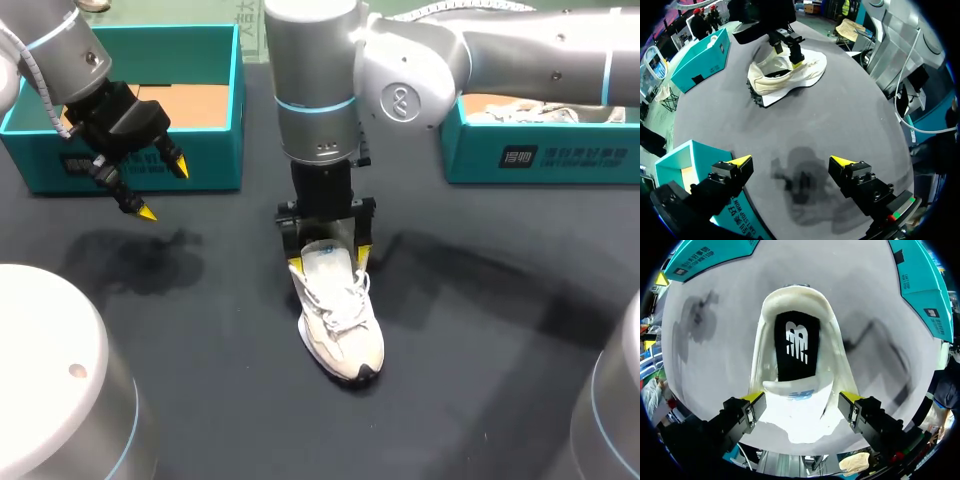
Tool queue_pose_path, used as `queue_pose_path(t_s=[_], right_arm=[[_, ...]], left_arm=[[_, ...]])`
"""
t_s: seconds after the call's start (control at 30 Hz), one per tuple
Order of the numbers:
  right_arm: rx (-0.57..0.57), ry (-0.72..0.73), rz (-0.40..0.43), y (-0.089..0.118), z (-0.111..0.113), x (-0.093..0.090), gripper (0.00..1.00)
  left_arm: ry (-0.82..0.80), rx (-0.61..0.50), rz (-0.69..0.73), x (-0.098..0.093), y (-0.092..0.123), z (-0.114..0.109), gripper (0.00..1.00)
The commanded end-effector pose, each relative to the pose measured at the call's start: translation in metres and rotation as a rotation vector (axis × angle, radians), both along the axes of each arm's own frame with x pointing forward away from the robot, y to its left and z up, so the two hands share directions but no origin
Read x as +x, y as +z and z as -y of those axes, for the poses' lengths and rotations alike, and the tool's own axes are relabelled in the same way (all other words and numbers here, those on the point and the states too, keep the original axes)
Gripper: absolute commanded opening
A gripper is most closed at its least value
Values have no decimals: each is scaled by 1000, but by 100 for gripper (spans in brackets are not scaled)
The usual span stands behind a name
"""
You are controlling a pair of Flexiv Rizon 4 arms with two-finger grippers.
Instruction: Take the shoe out of the shoebox, open the shoe tongue, remove and reinsert the insole, then place the shoe into the shoebox
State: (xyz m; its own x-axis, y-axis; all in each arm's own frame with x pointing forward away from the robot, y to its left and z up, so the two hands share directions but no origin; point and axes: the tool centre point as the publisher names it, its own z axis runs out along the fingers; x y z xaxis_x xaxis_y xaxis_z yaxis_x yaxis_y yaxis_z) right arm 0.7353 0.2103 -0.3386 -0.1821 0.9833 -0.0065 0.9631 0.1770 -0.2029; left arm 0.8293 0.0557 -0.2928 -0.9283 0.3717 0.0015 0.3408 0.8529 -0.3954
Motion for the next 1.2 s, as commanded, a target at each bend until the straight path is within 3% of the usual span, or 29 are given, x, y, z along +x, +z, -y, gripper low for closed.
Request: queue_pose_path(t_s=[0.03, 0.57, 0.8, 0.83, 0.87, 0.9, 0.97, 1.2], right_arm=[[3, -4, 6, 3, 6, -8, 100], [4, -42, 49, 30, 10, -57, 100], [-14, -36, 72, 42, 10, -63, 98], [-16, -29, 75, 42, 10, -63, 71], [-16, -24, 81, 43, 10, -62, 54], [-20, -17, 80, 44, 9, -61, 49], [-16, -2, 89, 44, 9, -58, 30], [-15, 46, 101, 40, 7, -45, 28]], left_arm=[[1, 2, 3, -1, 0, 0, 100], [1, 2, 3, -1, 0, 0, 100], [1, 2, 3, -1, 0, 0, 100], [1, 2, 3, -1, 0, 0, 100], [1, 2, 3, -1, 0, 0, 100], [1, 2, 3, -1, 0, 0, 100], [1, 2, 3, -1, 0, 0, 100], [1, 2, 3, -1, 0, 0, 100]])
